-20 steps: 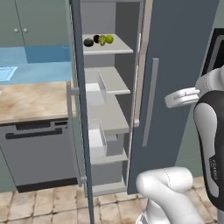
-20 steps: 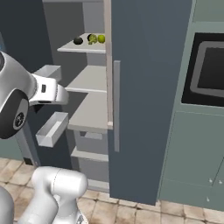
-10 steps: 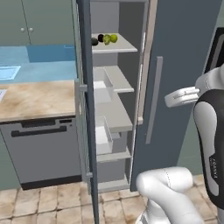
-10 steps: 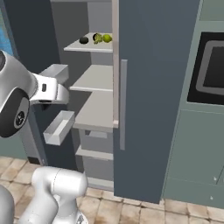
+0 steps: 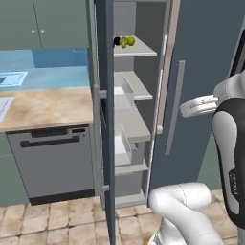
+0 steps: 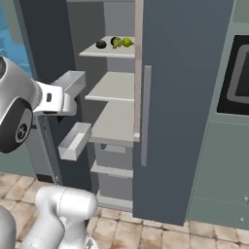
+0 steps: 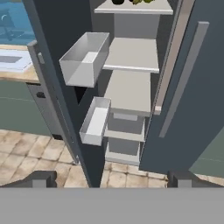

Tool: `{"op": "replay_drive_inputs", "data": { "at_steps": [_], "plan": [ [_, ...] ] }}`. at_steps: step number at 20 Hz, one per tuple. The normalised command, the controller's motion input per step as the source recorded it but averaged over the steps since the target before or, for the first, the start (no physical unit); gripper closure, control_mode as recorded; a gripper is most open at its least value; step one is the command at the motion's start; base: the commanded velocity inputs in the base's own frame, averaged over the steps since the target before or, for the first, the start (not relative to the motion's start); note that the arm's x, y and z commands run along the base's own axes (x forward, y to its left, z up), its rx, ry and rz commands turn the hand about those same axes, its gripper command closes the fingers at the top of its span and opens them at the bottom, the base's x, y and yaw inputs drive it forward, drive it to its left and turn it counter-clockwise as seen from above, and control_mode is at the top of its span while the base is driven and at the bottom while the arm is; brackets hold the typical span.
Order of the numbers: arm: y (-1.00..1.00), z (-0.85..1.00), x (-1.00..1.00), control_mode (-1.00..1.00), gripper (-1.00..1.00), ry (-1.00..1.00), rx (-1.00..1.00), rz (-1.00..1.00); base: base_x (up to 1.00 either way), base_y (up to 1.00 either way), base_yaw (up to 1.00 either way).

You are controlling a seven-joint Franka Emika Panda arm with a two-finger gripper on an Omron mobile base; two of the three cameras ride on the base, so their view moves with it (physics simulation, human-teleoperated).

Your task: Take the broccoli and eggplant from the second highest rack and move them to the highest rack where the squash and pear are located, to maximize freezer space. Close the freezer door after rearranging.

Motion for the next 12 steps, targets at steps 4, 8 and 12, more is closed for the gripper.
{"op": "replay_drive_inputs", "data": {
  "at_steps": [4,8,12],
  "plan": [
    [0.00,0.00,0.00,1.00,-1.00,0.00,0.00,0.00,-0.01,0.41,0.00],
    [0.00,0.00,0.00,1.00,-1.00,0.00,0.00,0.00,0.00,0.05,0.00],
    [0.00,0.00,0.00,1.00,-1.00,0.00,0.00,0.00,-0.02,0.00,0.00]
  ]
}}
